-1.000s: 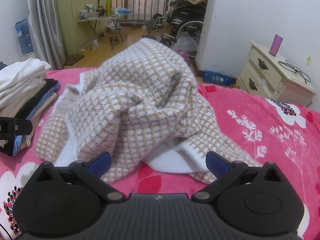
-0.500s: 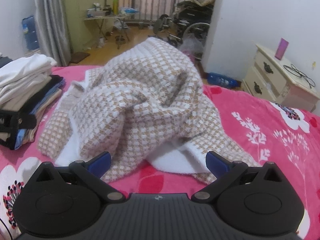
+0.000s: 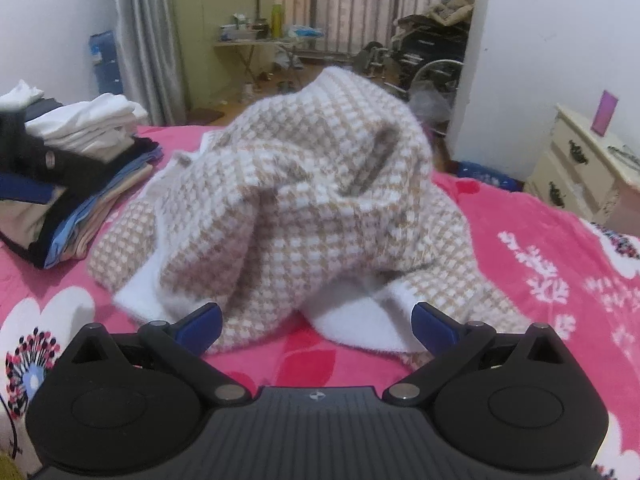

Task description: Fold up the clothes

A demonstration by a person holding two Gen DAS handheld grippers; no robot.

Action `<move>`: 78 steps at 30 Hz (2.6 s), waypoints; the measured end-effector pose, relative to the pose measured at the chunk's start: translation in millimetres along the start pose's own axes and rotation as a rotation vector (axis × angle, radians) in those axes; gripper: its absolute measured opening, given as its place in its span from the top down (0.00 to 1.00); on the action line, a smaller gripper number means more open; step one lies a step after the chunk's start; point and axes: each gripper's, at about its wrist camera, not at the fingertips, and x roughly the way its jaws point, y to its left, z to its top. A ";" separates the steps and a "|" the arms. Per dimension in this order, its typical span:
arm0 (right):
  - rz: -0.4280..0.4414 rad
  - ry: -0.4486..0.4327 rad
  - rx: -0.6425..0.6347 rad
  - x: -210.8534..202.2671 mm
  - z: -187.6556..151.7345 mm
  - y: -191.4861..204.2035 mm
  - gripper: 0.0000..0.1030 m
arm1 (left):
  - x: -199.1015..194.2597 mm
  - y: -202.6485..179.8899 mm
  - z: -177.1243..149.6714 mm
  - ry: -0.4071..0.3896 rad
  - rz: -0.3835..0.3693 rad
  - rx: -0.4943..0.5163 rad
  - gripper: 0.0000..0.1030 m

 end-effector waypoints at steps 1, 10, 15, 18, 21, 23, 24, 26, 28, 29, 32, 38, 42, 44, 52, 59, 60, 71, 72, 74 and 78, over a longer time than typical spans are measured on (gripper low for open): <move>0.009 -0.006 -0.007 2.3 -3.6 -3.8 0.00 | 4.1 1.1 0.0 0.015 -0.018 -0.013 0.00; -0.042 -0.079 -0.013 12.4 -18.6 -51.1 0.00 | 30.3 -49.7 -4.0 -0.038 -0.034 0.389 0.03; -0.125 -0.109 -0.140 38.0 -20.1 -58.3 0.22 | 65.3 -92.8 -10.3 -0.057 -0.073 0.712 0.22; -0.169 -0.068 -0.211 68.4 -19.0 -58.2 0.24 | 96.8 -111.2 -20.4 -0.006 -0.034 0.863 0.29; -0.245 -0.046 -0.258 82.1 -20.2 -65.3 0.56 | 117.2 -120.4 -32.4 -0.018 0.036 1.005 0.32; -0.278 -0.085 -0.196 69.9 -16.4 -82.2 0.69 | 115.6 -119.8 -34.1 -0.039 0.052 1.035 0.35; -0.289 -0.114 -0.155 60.9 -13.7 -92.0 0.74 | 112.8 -117.1 -31.1 -0.046 0.042 1.020 0.37; -0.336 -0.169 -0.089 44.7 -8.6 -109.7 0.78 | 107.1 -112.8 -24.1 -0.051 0.028 0.961 0.38; -0.398 -0.218 -0.037 31.0 -4.3 -125.7 0.79 | 105.5 -114.3 -22.5 -0.054 0.016 0.939 0.38; -0.424 -0.225 -0.022 30.2 -4.1 -131.3 0.90 | 104.7 -115.3 -23.5 -0.055 0.007 0.937 0.37; -0.411 -0.223 0.016 36.5 -3.1 -144.9 0.90 | 110.6 -125.8 -29.7 -0.053 -0.004 0.969 0.23; -0.243 -0.225 0.046 29.6 -9.9 -141.9 0.85 | 114.9 -135.3 -38.0 -0.067 0.047 1.029 0.22; -0.163 -0.264 -0.072 17.4 -24.2 -126.1 0.60 | 103.0 -141.6 -36.9 -0.132 0.042 1.076 0.22; -0.126 -0.270 -0.140 13.1 -27.9 -114.3 0.57 | 96.7 -149.3 -40.7 -0.177 0.021 1.116 0.22; -0.136 -0.197 -0.407 69.0 -24.2 -88.8 0.57 | 146.0 -162.5 -66.9 -0.146 0.120 1.300 0.34; -0.253 -0.256 -0.411 82.5 -1.4 -89.3 0.92 | 141.2 -152.8 -42.4 -0.192 0.129 1.213 0.66; -0.260 -0.266 -0.386 80.0 1.3 -91.6 0.93 | 137.0 -151.2 -38.5 -0.205 0.133 1.186 0.70; -0.284 -0.489 -0.206 -11.5 41.2 -114.0 0.93 | 64.0 -101.0 37.2 -0.346 0.278 0.760 0.84; -0.287 -0.505 -0.200 -18.4 43.7 -115.3 0.93 | 58.5 -91.6 42.8 -0.343 0.296 0.707 0.84; -0.293 -0.537 -0.187 -32.2 47.5 -116.9 0.93 | 53.0 -71.4 51.1 -0.328 0.331 0.613 0.84; -0.335 -0.505 -0.174 -29.6 44.0 -126.8 0.93 | 50.8 -38.5 57.2 -0.284 0.369 0.459 0.84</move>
